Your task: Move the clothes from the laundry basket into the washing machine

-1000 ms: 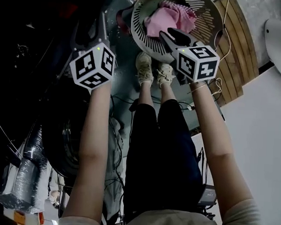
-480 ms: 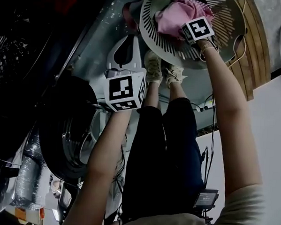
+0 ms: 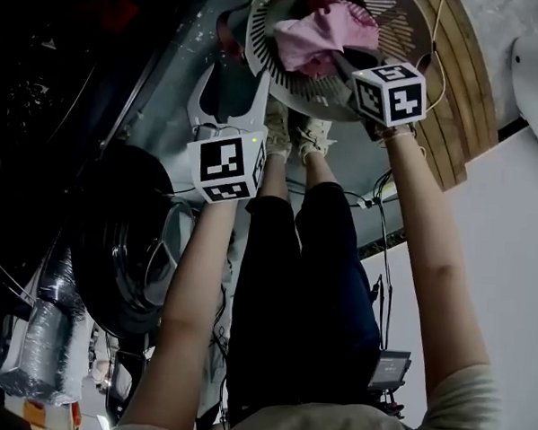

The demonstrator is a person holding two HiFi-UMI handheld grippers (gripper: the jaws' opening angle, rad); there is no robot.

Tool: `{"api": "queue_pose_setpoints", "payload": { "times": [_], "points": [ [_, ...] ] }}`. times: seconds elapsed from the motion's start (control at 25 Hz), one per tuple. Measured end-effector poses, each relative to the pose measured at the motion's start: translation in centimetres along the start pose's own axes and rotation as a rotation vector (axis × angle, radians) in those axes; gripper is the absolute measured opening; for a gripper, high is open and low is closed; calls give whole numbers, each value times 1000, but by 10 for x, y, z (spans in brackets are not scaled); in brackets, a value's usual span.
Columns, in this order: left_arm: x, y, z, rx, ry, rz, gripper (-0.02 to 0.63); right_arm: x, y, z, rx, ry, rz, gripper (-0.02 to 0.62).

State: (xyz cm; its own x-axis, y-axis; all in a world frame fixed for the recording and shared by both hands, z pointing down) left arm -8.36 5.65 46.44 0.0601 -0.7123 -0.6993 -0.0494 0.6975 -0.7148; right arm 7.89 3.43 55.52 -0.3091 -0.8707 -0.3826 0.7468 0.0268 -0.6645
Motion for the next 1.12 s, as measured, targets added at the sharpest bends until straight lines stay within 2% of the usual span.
{"api": "queue_pose_setpoints", "payload": {
  "times": [0.08, 0.24, 0.36, 0.52, 0.56, 0.6, 0.64, 0.68, 0.72, 0.76, 0.88, 0.96, 1.08, 1.12],
  "points": [
    [4, 5, 24, -93, -34, -3, 301, 14, 32, -25, 11, 27, 82, 25],
    [11, 16, 78, -282, -194, 27, 378, 45, 88, -79, 62, 66, 264, 25],
    [23, 23, 108, -358, -297, 62, 394, 67, 116, -123, 127, 109, 348, 25],
    [52, 27, 116, -346, -284, 142, 385, 89, 128, -166, 210, 139, 425, 25],
    [57, 28, 113, -337, -275, 152, 315, 91, 128, -170, 222, 143, 446, 25],
    [60, 29, 108, -324, -269, 155, 190, 93, 127, -172, 230, 145, 466, 26],
    [60, 30, 104, -310, -265, 151, 103, 93, 126, -171, 233, 145, 483, 26],
    [60, 31, 98, -296, -258, 142, 76, 93, 124, -170, 235, 143, 493, 26],
    [59, 32, 92, -281, -249, 129, 70, 91, 121, -167, 233, 140, 493, 28],
    [58, 33, 84, -264, -239, 117, 67, 89, 117, -163, 229, 139, 486, 62],
    [54, 40, 59, -213, -241, 88, 66, 74, 103, -146, 220, 144, 447, 253],
    [49, 48, 47, -192, -264, 74, 66, 65, 90, -141, 272, 136, 422, 298],
    [42, 55, 24, -147, -260, 56, 64, 62, 70, -145, 398, 112, 417, 305],
    [40, 58, 13, -122, -254, 52, 64, 61, 65, -144, 414, 103, 418, 305]
  ]
}}
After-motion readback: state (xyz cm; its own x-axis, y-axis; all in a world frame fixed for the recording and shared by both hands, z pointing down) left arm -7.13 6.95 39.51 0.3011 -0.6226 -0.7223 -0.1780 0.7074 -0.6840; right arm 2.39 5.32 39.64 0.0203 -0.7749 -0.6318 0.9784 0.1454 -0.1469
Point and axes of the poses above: the fingertips, and each gripper's own axes: y backward along the fingers, z to its right, x out of its top, the point moved 2 cm from there along y, backward along the fingers, and after that the axes turned 15 degrees about x, right-handed, at the moved point
